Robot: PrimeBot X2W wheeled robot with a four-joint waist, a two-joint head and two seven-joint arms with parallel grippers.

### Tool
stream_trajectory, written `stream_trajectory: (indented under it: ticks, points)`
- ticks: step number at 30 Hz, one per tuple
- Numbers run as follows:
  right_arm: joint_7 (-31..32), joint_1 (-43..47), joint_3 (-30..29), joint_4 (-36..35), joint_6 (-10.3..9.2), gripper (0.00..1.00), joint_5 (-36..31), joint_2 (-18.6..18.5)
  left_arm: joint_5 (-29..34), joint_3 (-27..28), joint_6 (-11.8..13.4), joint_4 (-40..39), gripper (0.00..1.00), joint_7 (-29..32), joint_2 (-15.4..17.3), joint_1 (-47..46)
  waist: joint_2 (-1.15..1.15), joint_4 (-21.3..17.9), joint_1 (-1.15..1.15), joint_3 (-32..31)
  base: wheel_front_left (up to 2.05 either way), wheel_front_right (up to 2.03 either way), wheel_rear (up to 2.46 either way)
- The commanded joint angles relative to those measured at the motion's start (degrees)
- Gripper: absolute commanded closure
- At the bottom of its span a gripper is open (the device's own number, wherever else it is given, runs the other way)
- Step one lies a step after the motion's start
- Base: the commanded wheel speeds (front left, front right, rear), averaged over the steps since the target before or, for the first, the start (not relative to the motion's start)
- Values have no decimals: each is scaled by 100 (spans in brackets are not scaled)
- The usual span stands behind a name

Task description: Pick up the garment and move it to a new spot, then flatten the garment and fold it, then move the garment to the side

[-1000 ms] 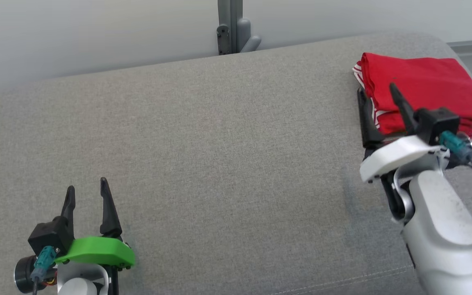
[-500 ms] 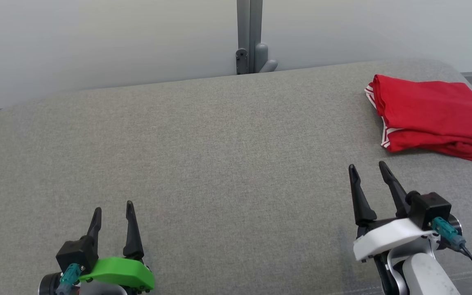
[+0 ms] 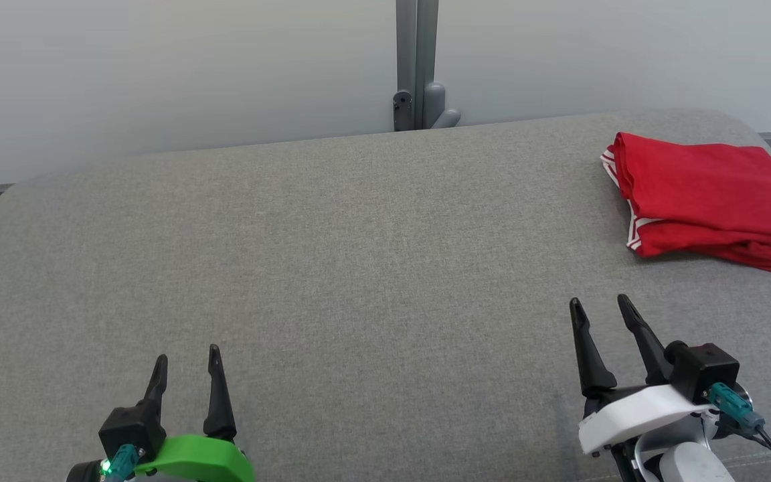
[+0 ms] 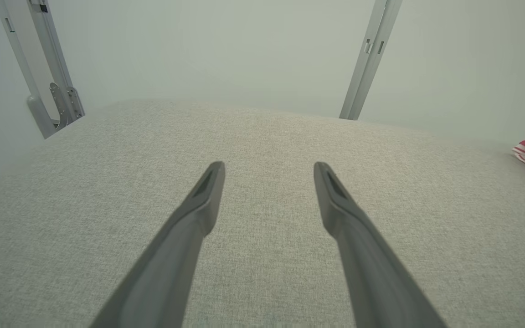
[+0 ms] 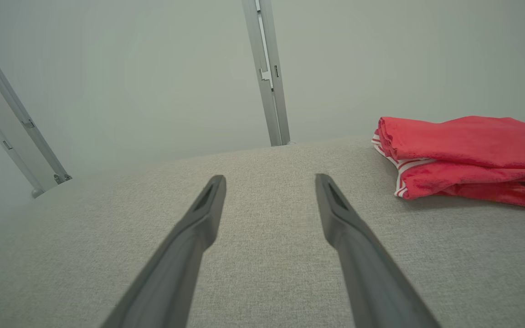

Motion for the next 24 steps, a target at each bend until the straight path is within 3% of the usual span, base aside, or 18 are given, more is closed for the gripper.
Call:
stream_trajectory:
  ticks: [1, 21, 22, 24]
  points:
    - [-3, 91, -29, -8, -9, 0, -38, -5, 4, 35, -3, 13, 0, -23, -15, 84, 56, 5, 0, -17, 0, 0, 0]
    - [-13, 99, -85, -11, -9, 0, -63, -5, 39, 137, -65, 5, 0, -23, -40, 150, 56, 13, 0, -29, 0, 0, 0]
    - [-2, 72, -67, 12, 0, 100, -36, 0, -2, 124, -32, 14, 100, 3, -45, 78, 0, 13, 0, -29, 0, 0, 0]
    - [1, 118, -59, 98, 0, 100, -21, 8, -15, 120, -32, 120, 100, 35, -62, 95, 0, 12, 0, -29, 0, 0, 0]
